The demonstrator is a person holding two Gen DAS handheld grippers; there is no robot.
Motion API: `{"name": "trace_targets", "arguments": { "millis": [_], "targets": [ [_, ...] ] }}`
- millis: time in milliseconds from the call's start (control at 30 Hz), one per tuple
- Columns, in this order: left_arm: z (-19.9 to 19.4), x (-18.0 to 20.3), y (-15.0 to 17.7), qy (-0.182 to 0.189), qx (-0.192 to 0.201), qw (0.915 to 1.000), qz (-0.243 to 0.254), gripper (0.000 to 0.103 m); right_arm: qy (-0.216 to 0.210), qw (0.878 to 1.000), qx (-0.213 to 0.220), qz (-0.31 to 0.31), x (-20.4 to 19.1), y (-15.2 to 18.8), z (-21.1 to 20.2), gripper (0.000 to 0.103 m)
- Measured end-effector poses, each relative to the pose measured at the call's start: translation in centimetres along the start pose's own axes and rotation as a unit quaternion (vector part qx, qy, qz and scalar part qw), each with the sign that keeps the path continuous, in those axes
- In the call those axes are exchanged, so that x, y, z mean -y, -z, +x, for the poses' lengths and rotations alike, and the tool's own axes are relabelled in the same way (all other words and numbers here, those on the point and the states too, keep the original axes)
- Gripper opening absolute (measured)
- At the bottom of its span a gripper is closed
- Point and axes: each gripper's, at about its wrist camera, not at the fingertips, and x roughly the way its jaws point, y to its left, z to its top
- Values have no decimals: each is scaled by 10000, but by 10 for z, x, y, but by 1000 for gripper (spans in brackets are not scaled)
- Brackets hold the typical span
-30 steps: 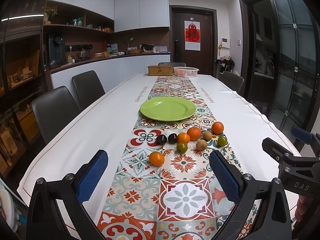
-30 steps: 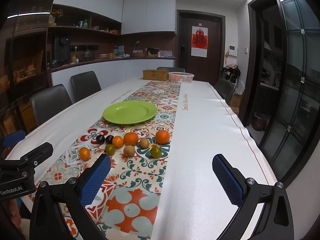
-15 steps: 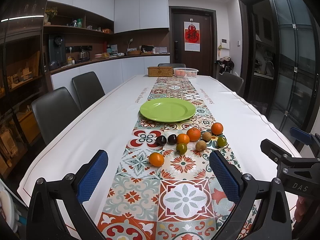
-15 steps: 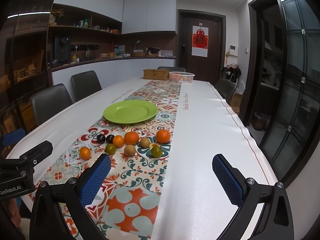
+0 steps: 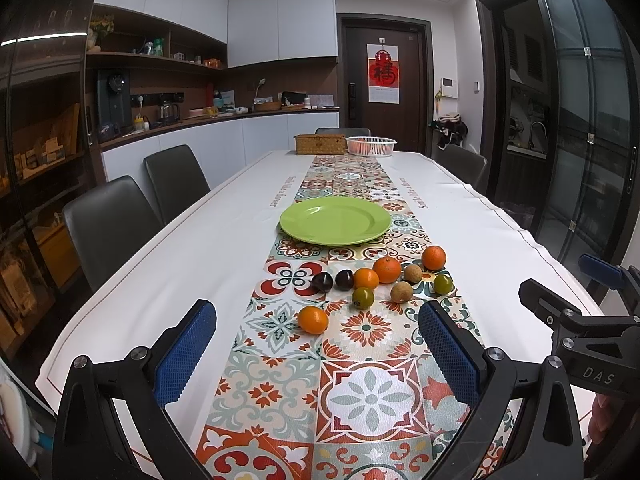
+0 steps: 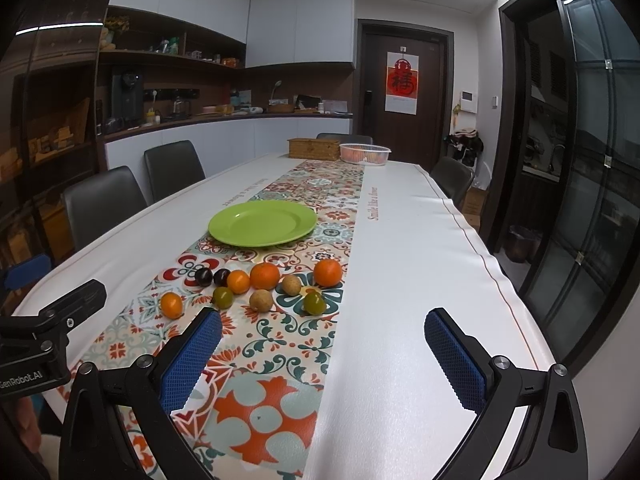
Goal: Organize fruits
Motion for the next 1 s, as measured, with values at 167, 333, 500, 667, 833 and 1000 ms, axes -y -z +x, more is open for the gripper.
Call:
{"name": "trace_targets", "arguments": {
  "millis": [167,333,500,667,833,1000],
  "targets": [
    [0,0,0,1,4,10000,2,103,-1,10000,-2,-7,0,0,0,102],
    [1,0,1,-1,1,10000,2,103,-6,10000,-21,-12,-1,1,1,102],
    [1,0,0,7,-25,10000,-5,103,-27,10000,-61,-57,-4,3,4,102],
    [5,-3,2,53,-73,10000,-13,103,-48,9998,-152,-105,-5,5,10,102],
    [19,-5,9,51,-220,9997,-26,103,-98,9993,-305,-167,-9,9,21,102],
    [31,-9,13,21,-357,9993,-46,101,-161,9983,-461,-303,-15,12,36,102]
  ]
}}
